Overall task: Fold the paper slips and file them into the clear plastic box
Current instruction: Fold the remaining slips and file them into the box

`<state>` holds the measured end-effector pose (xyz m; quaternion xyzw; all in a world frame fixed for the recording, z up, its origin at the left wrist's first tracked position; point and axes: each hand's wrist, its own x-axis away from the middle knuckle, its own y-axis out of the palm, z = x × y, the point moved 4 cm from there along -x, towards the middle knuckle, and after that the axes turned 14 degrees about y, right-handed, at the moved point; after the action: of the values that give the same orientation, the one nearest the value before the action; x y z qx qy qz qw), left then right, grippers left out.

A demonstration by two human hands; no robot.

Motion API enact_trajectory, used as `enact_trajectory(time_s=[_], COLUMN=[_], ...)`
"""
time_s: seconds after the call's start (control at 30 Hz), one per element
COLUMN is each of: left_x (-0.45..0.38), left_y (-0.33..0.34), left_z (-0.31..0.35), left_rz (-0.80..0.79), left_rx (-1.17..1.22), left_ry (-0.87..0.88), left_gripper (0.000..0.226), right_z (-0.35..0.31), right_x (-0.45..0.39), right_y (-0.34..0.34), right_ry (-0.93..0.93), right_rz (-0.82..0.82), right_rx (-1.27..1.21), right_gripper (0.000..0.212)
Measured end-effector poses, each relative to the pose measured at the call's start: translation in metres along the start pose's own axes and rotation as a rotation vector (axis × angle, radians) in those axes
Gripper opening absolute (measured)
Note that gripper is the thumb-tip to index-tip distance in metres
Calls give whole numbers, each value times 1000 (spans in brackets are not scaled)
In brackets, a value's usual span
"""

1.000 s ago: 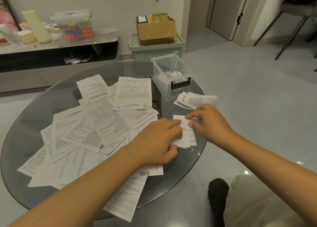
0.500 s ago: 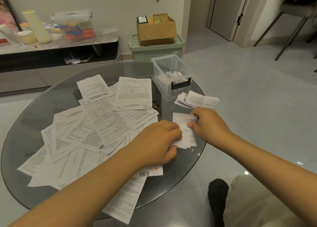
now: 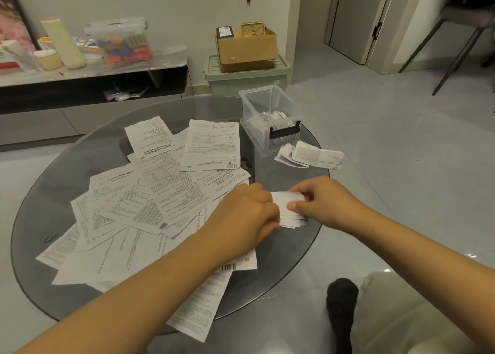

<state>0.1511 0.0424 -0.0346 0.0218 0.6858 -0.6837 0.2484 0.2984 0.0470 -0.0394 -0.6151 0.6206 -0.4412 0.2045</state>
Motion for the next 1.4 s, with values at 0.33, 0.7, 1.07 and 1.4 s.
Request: enact_trajectory(time_s=[0.33,0.7,1.07,1.4], left_x=[-4,-12,-11,-18], left_y=[8,12,1,9], left_z=[-9,-7,-17,-19], left_rz=[-160,-147,-9,-107], left_rx=[108,-27,-29,87], left_ry=[-176,-43,-200,-358], left_gripper=[36,30,22,16], right_z=[-6,-3,-13,-9], right_x=[22,17,21,5], right_y=[-2,11,-2,-2], right_ry=[-242,-521,-487,-289], right_rz=[153,228,453,143], right_rx=[298,632,436,176], right_gripper=[48,39,29,19])
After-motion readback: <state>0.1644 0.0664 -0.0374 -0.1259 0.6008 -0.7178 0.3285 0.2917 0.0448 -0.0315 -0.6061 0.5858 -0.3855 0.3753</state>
